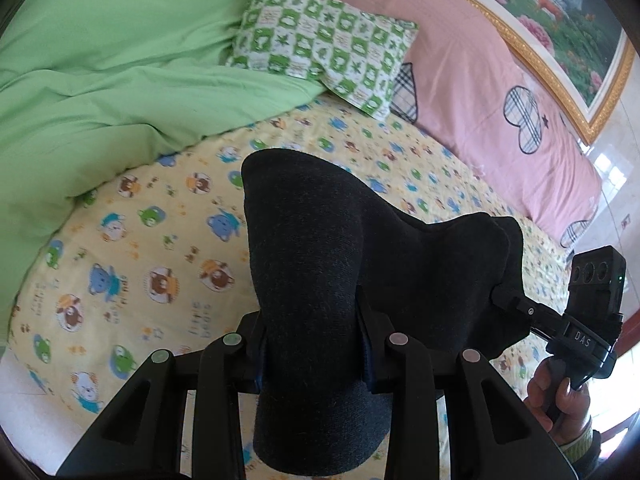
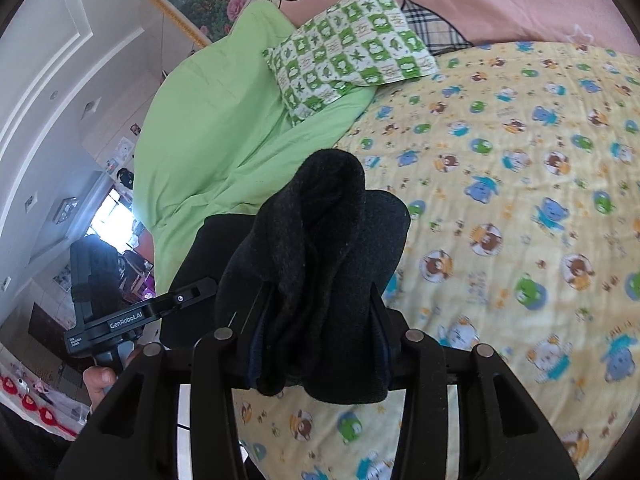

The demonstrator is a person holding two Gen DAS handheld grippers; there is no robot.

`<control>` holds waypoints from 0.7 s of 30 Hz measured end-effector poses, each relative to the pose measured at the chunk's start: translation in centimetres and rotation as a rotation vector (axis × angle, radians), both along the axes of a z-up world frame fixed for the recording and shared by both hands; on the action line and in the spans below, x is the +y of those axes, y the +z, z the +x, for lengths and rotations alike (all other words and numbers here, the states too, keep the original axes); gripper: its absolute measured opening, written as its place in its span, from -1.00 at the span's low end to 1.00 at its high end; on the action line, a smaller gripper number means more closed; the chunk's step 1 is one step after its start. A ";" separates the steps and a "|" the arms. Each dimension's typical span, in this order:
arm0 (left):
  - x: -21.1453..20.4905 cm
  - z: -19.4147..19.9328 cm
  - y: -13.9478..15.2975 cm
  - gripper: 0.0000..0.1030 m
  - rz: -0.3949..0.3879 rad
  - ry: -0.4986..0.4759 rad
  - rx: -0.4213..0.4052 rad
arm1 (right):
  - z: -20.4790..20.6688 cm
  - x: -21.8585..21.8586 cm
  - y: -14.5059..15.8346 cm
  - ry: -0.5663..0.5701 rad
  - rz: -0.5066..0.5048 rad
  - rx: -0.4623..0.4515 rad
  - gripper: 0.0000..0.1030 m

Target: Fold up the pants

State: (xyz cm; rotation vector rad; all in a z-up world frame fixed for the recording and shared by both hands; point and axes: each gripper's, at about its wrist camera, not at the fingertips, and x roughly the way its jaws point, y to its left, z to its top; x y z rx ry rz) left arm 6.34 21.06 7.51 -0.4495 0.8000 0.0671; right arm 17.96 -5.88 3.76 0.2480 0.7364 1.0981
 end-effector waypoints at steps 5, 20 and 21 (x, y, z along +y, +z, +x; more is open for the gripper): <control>1.8 0.2 0.1 -0.35 0.002 0.041 0.008 | 0.6 2.5 0.4 0.033 -0.007 -0.010 -0.13; 3.8 3.0 -0.4 -0.34 0.038 0.093 0.044 | 3.1 6.4 1.0 0.065 -0.027 -0.028 -0.13; 3.9 3.1 -0.4 -0.34 0.041 0.096 0.044 | 3.3 6.6 1.1 0.066 -0.026 -0.028 -0.13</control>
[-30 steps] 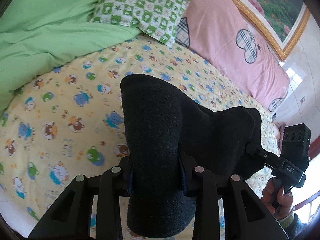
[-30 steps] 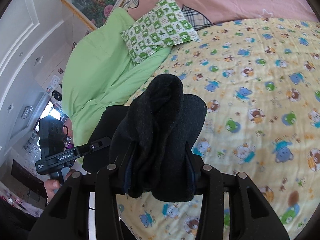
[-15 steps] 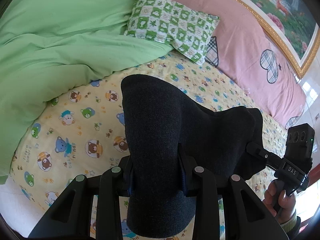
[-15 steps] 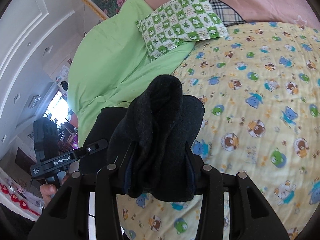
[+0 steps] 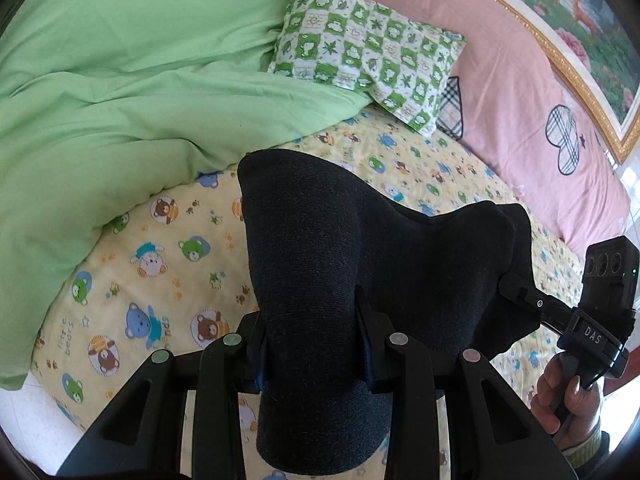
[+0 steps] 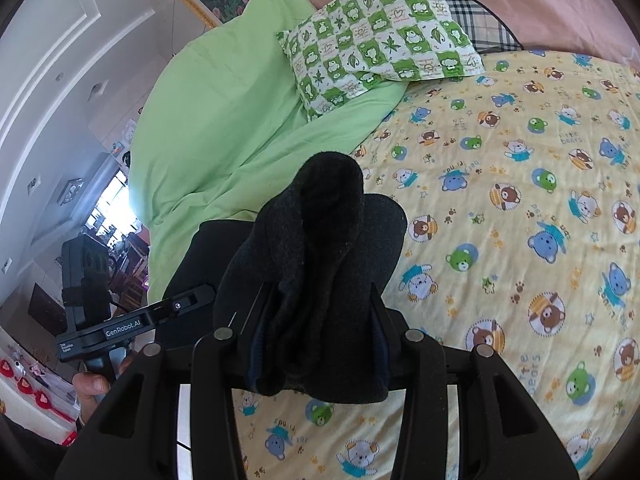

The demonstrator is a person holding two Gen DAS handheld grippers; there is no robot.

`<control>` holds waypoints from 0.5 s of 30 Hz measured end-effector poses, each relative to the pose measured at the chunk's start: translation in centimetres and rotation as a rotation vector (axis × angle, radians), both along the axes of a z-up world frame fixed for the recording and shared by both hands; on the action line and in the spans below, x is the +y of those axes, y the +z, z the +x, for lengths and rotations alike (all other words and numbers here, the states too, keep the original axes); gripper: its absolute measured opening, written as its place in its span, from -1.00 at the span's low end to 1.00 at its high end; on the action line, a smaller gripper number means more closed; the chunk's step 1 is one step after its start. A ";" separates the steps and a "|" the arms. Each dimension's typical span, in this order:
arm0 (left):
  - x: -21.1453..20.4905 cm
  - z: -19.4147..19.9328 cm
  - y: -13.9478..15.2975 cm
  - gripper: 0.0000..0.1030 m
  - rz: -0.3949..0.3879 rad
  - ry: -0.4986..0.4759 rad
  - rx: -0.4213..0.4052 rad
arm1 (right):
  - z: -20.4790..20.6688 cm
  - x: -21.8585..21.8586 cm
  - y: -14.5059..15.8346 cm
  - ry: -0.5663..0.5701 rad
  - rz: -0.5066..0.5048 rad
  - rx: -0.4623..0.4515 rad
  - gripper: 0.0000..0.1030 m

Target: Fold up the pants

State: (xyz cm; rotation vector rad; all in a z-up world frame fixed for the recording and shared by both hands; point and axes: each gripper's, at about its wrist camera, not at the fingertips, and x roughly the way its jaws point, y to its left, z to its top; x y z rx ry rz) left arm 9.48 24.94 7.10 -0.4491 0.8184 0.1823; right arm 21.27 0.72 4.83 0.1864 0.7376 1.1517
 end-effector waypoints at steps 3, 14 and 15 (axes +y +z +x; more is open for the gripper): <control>0.5 0.6 0.1 -0.34 0.009 0.013 -0.002 | 0.6 0.8 0.3 0.005 0.001 -0.005 -0.13; 1.6 2.5 -0.5 -0.34 0.023 0.039 0.011 | 2.5 3.2 0.4 0.020 -0.009 -0.020 -0.13; 1.6 2.6 -0.6 -0.34 0.024 0.040 0.014 | 2.6 3.3 0.4 0.021 -0.011 -0.021 -0.13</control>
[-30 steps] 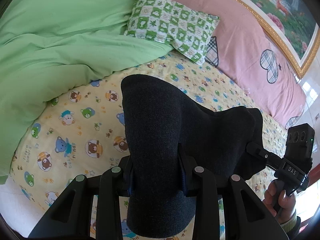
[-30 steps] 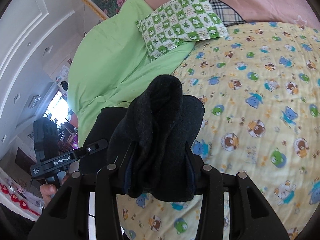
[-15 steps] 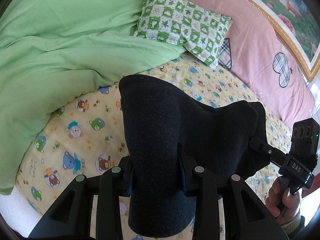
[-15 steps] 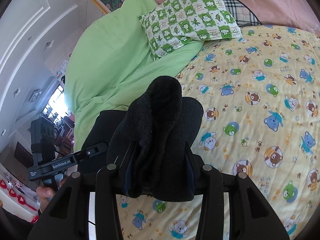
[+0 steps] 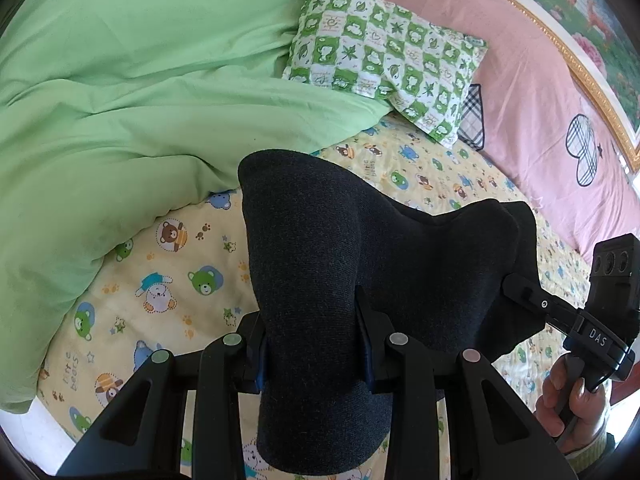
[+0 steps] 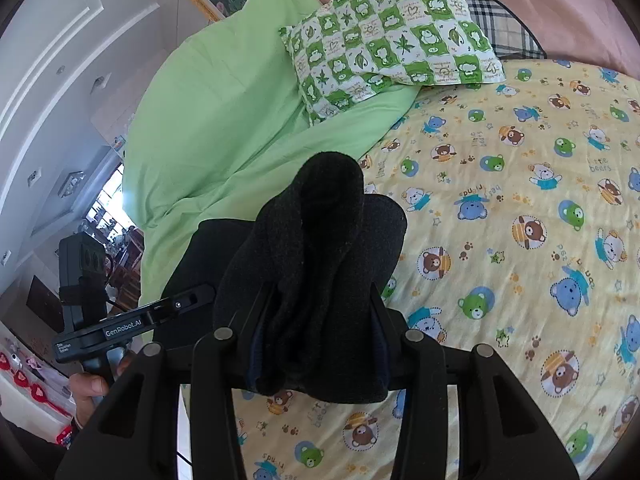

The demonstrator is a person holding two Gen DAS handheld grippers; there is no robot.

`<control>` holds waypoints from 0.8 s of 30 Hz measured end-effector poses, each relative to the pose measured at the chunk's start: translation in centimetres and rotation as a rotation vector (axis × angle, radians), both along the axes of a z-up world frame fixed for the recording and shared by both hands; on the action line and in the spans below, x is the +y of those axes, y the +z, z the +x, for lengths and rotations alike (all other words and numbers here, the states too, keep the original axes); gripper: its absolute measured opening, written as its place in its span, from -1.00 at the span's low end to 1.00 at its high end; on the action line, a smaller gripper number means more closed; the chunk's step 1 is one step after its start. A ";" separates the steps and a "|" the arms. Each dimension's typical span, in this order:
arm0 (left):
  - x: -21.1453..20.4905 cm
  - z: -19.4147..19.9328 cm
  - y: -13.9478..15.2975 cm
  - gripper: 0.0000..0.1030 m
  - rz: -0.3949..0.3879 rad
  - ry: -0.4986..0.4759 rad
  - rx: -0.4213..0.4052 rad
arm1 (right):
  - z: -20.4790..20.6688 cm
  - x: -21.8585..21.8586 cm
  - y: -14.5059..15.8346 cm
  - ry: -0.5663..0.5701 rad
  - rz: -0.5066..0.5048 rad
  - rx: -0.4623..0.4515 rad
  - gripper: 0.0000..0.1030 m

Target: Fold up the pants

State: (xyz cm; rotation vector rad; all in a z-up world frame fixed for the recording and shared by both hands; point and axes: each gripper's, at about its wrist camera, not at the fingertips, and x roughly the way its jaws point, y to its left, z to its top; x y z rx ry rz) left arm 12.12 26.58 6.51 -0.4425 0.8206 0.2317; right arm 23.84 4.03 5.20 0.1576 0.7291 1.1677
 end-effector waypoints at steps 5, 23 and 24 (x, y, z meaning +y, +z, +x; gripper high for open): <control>0.3 0.6 -0.8 -0.35 -0.003 0.004 0.014 | 0.9 0.6 -0.6 0.002 -0.014 0.011 -0.13; 1.4 1.1 -3.0 -0.07 -0.030 0.019 0.042 | 3.2 0.9 -2.8 -0.010 -0.041 0.061 0.08; 1.4 1.0 -3.1 -0.04 -0.031 0.023 0.043 | 3.2 0.8 -2.9 -0.010 -0.040 0.063 0.09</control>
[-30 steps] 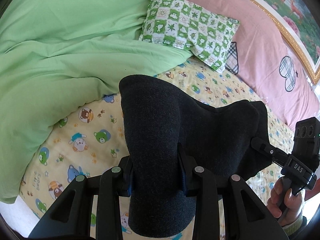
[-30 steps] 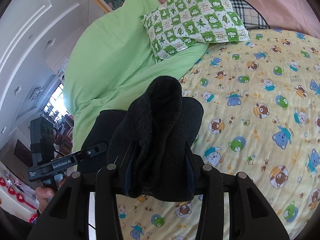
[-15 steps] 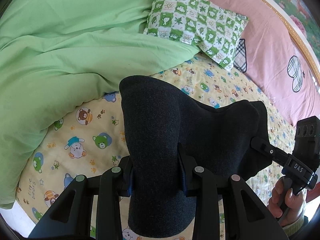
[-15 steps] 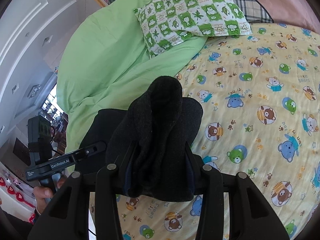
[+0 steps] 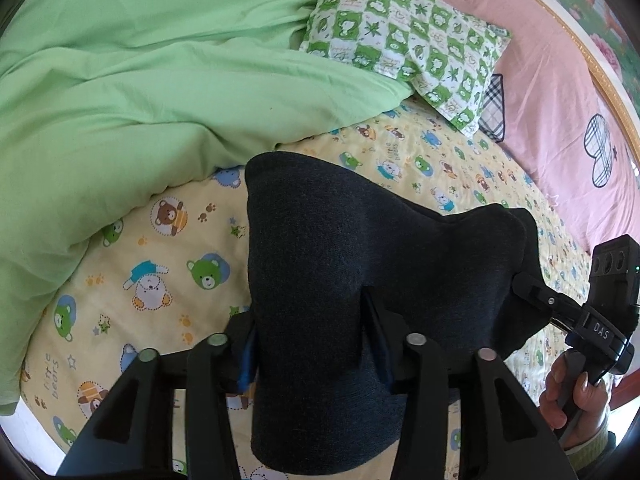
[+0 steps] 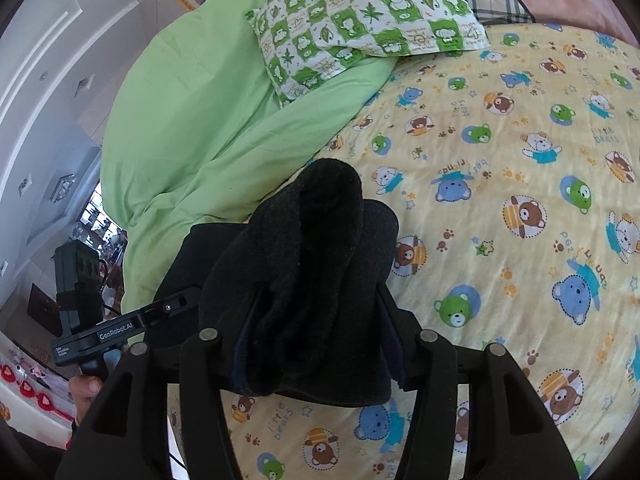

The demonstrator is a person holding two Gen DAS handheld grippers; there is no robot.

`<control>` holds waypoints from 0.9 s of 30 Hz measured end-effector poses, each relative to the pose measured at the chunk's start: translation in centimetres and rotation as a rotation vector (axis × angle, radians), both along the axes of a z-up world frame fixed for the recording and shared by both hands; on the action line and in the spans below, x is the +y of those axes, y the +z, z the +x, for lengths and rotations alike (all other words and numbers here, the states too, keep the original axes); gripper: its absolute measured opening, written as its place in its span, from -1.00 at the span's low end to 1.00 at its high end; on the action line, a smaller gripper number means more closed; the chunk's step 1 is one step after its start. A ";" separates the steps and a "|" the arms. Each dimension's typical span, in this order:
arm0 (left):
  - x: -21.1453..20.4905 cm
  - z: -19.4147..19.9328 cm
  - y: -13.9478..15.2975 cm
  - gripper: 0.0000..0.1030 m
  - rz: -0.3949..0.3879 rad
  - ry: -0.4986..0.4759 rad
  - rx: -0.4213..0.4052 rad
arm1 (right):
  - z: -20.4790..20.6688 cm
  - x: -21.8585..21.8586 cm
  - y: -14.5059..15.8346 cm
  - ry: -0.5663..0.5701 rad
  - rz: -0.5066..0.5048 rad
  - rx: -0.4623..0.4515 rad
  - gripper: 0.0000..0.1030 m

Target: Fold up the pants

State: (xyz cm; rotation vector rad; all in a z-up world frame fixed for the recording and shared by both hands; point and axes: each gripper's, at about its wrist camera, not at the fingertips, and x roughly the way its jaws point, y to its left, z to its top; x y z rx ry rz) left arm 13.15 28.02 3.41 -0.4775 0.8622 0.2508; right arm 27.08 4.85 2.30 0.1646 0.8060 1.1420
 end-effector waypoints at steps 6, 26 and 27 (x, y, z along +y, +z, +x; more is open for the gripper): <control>-0.1 -0.3 -0.5 0.12 0.011 0.005 0.001 | 0.5 -0.3 -0.6 -0.009 -0.017 -0.008 0.29; -0.9 -3.6 1.3 0.44 0.049 0.031 -0.032 | -1.3 -2.2 1.5 -0.031 0.005 -0.039 0.58; -1.0 -3.9 1.4 0.47 0.048 0.030 -0.034 | -1.6 -2.3 1.6 -0.031 0.004 -0.043 0.59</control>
